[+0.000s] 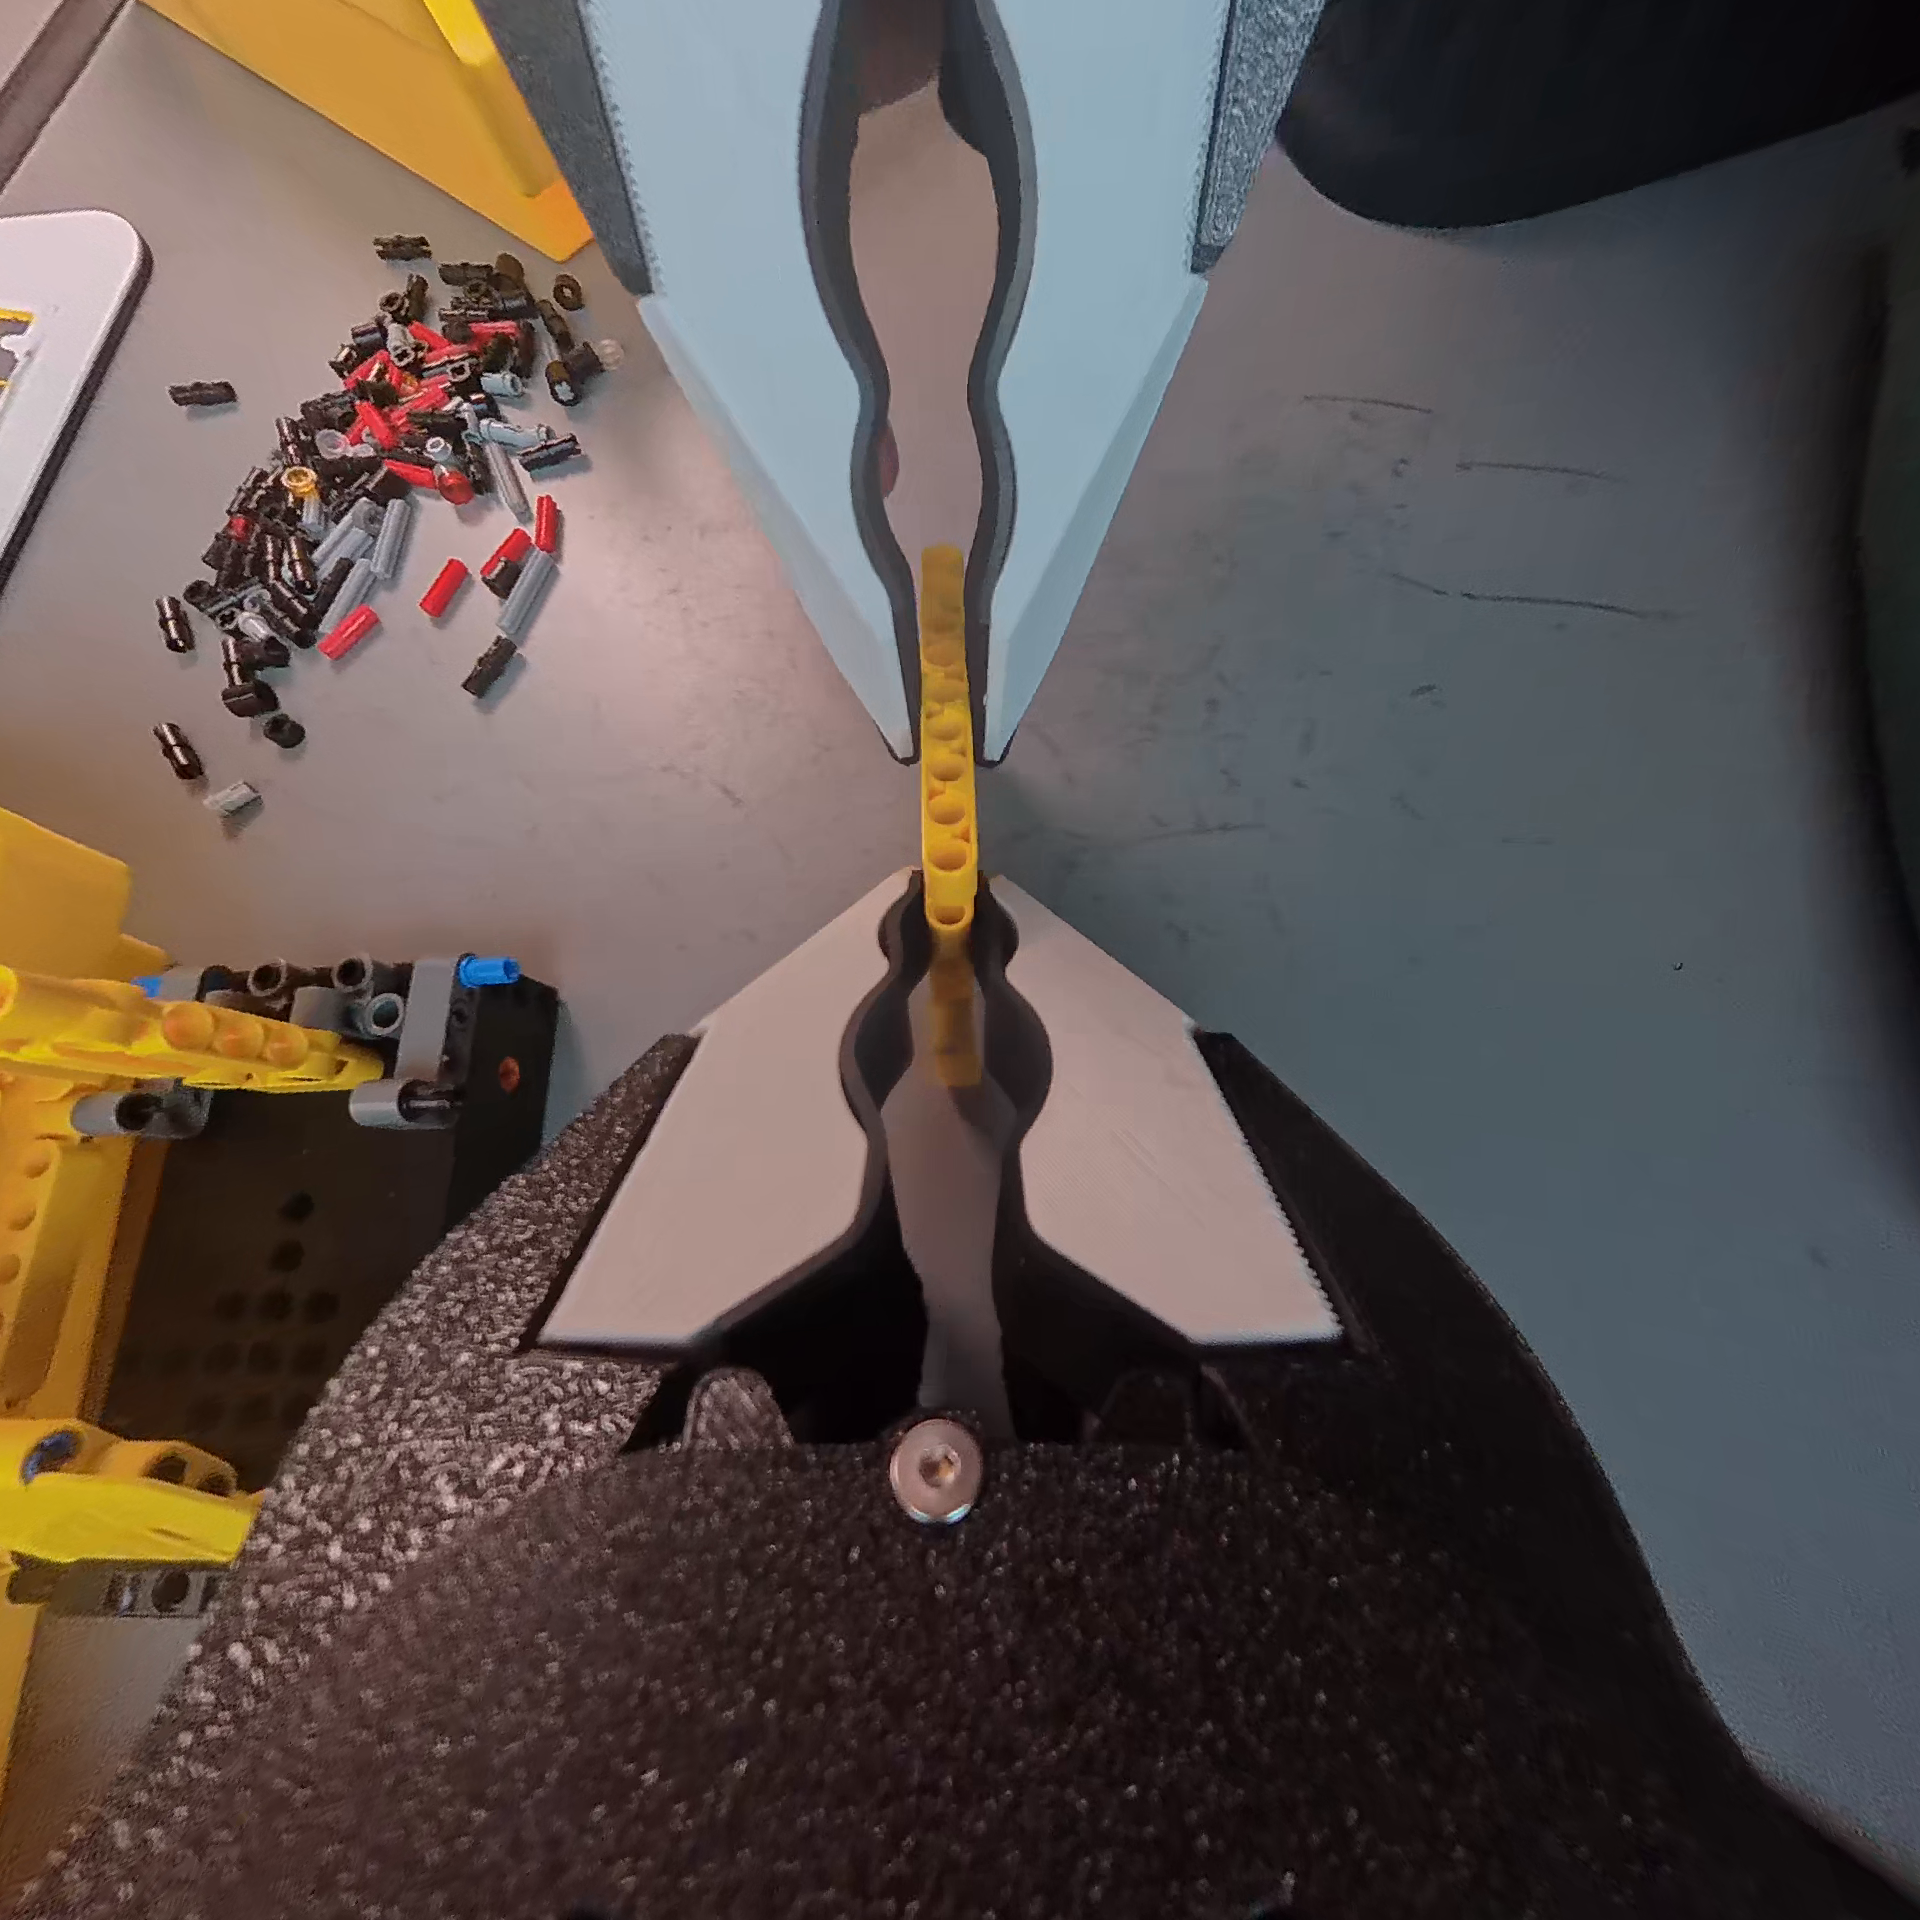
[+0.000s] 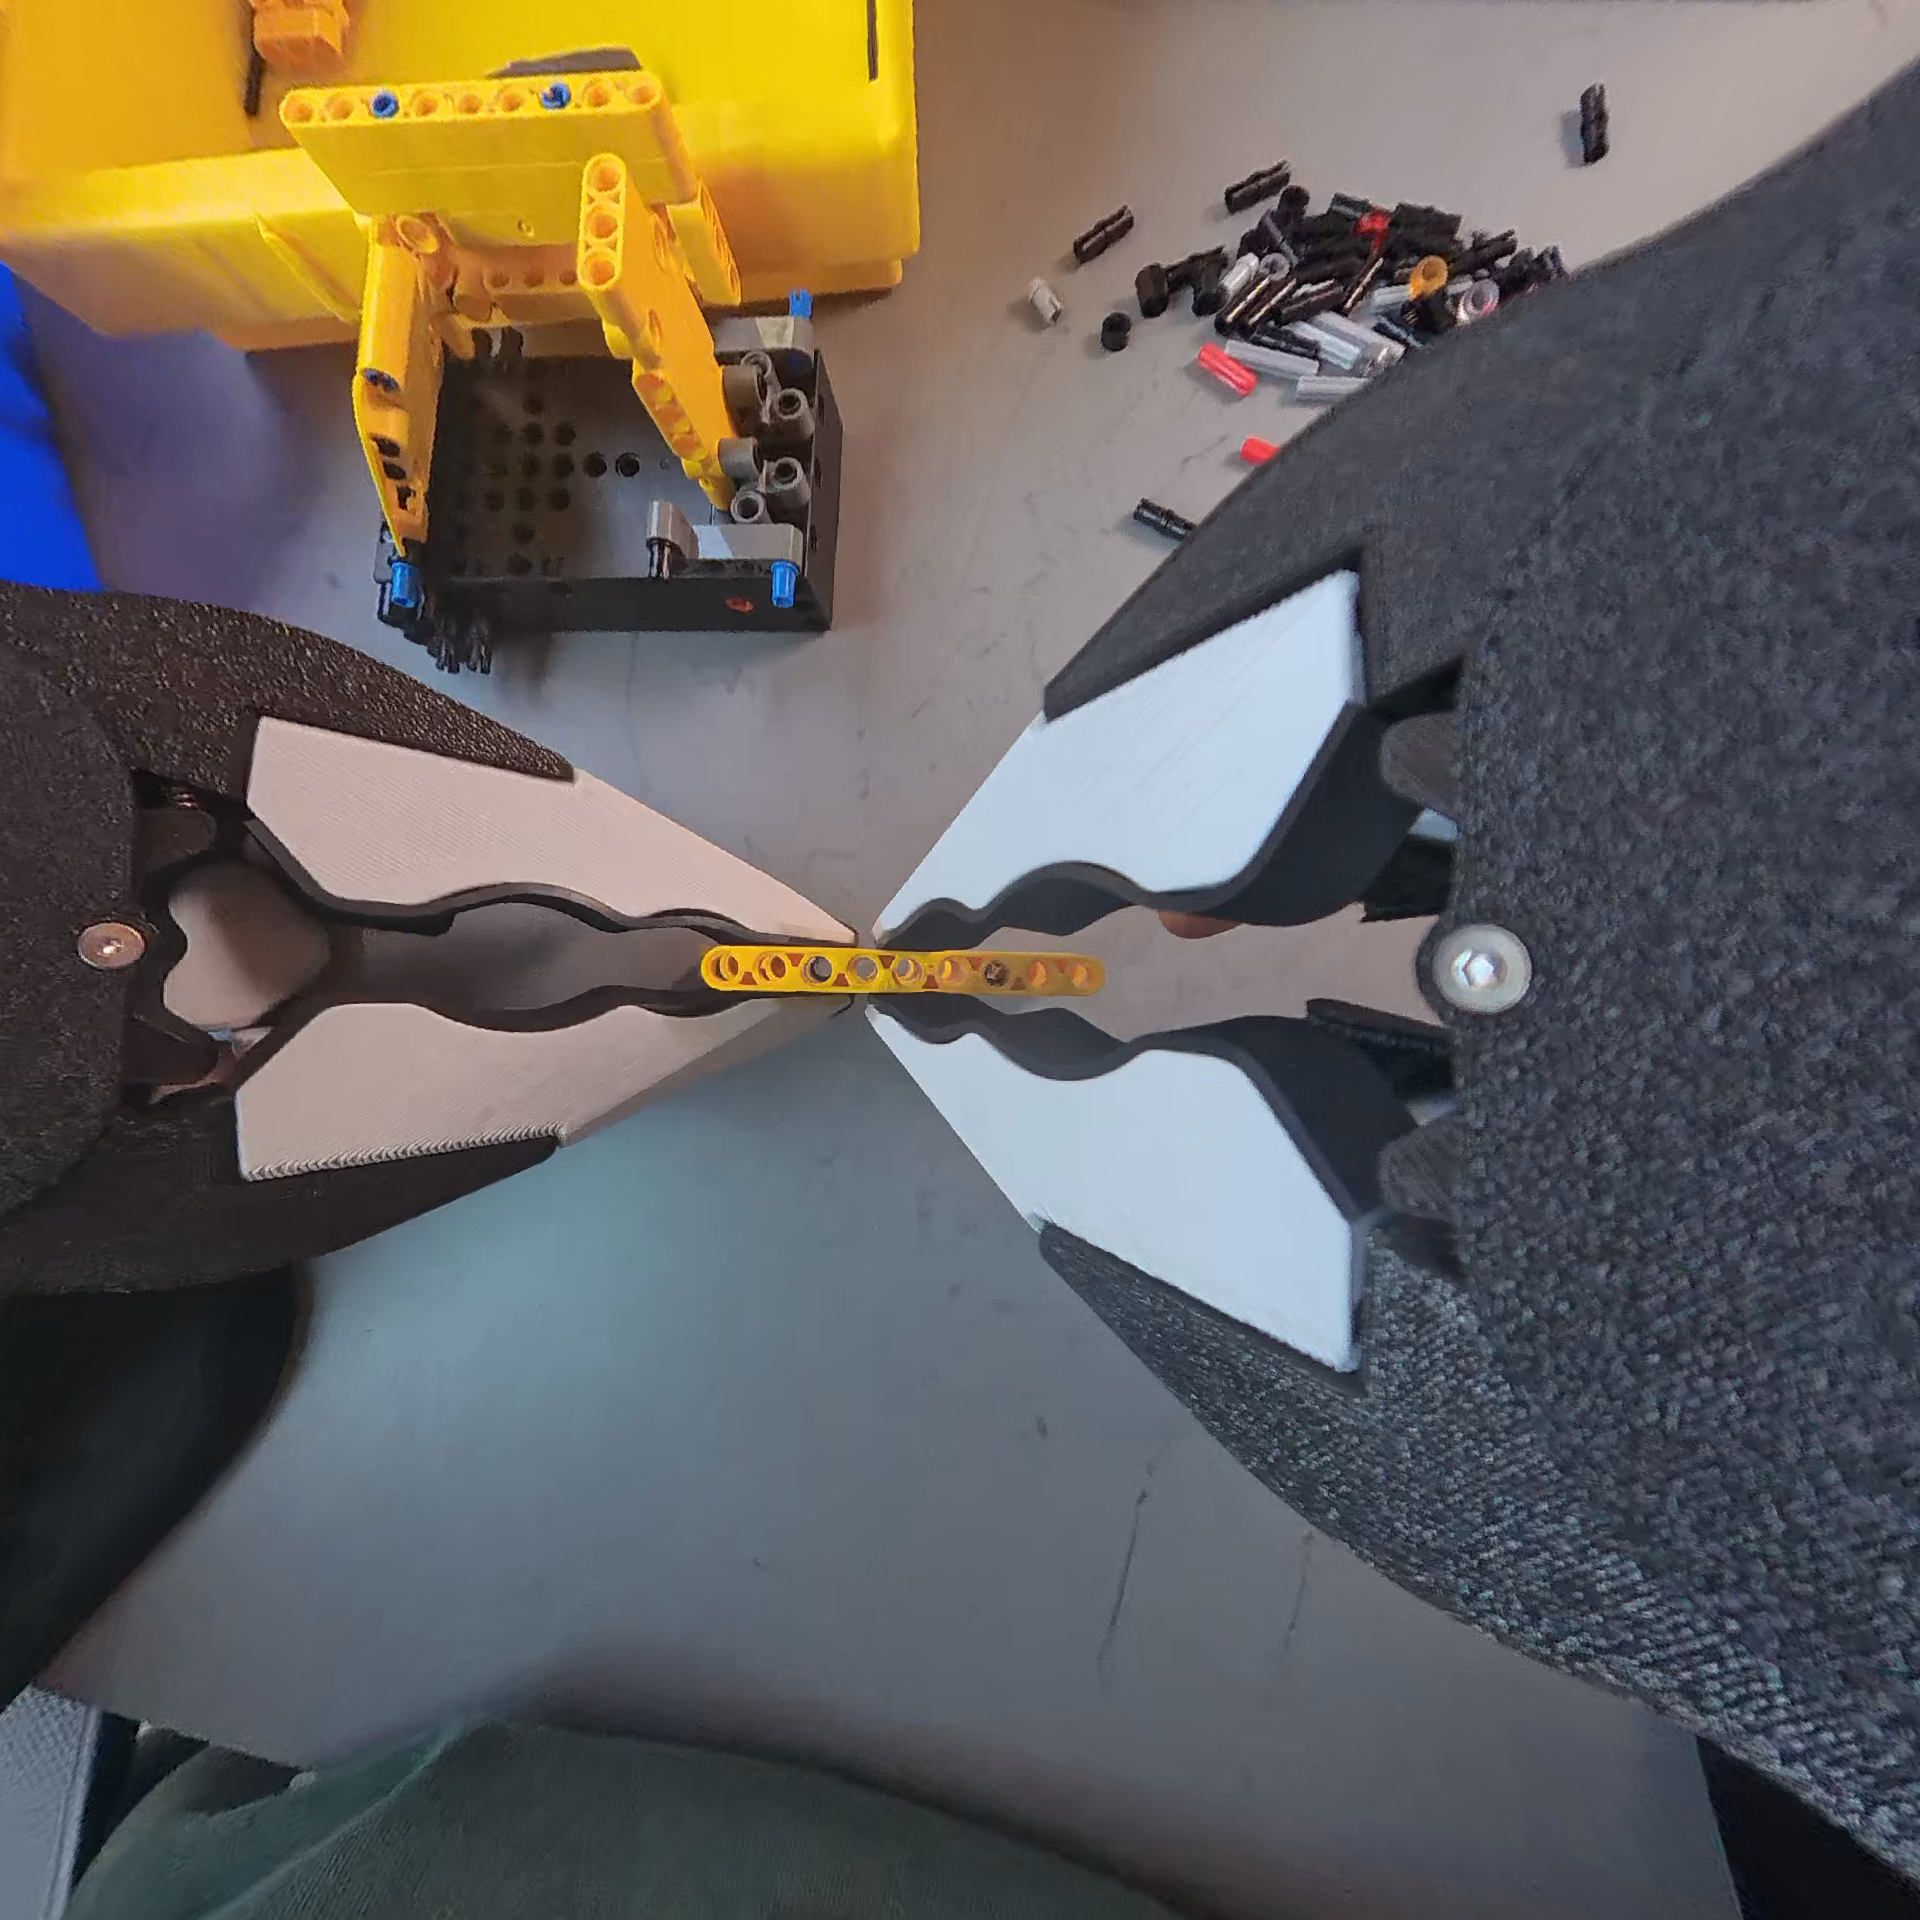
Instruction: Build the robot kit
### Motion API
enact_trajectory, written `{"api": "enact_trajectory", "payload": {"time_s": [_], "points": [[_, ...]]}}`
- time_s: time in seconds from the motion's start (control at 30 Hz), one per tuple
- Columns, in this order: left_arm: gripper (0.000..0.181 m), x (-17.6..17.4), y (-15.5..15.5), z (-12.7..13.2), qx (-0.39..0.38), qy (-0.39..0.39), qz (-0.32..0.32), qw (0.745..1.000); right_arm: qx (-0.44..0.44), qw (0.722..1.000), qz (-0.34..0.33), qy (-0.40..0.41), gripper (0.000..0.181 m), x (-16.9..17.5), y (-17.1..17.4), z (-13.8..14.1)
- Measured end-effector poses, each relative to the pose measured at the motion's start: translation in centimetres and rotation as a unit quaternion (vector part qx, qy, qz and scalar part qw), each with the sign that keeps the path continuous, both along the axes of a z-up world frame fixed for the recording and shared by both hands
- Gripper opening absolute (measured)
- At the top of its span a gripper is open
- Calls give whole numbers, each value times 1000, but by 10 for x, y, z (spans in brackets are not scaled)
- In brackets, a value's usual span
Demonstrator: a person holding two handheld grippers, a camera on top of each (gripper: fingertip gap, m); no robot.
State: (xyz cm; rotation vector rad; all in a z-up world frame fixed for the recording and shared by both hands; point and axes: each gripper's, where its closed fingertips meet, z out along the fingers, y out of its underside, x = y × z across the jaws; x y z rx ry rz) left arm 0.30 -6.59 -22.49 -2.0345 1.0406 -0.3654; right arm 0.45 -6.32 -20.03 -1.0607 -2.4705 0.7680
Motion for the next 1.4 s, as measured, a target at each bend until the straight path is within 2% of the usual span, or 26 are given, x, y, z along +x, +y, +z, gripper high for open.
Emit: {"api": "enact_trajectory", "payload": {"time_s": [0.27,0.47,0.67,1.03,1.4], "points": [[6,0,2,6,-11,-30,5,999,-54,998,-21,-24,6,2,4,2],[5,0,2,5,-3,-25,10,1000,1,1000,-24,-13,7,1,4,2],[6,-2,2,5,44,14,-8,999,47,998,-25,46,7,-2,0,0],[6,-4,-3,0,61,27,-42,997,-11,989,-37,140,7,-6,-8,-1],[6,-2,-1,0,71,35,-38,996,-19,986,-39,161,7,-4,-5,0]]}}
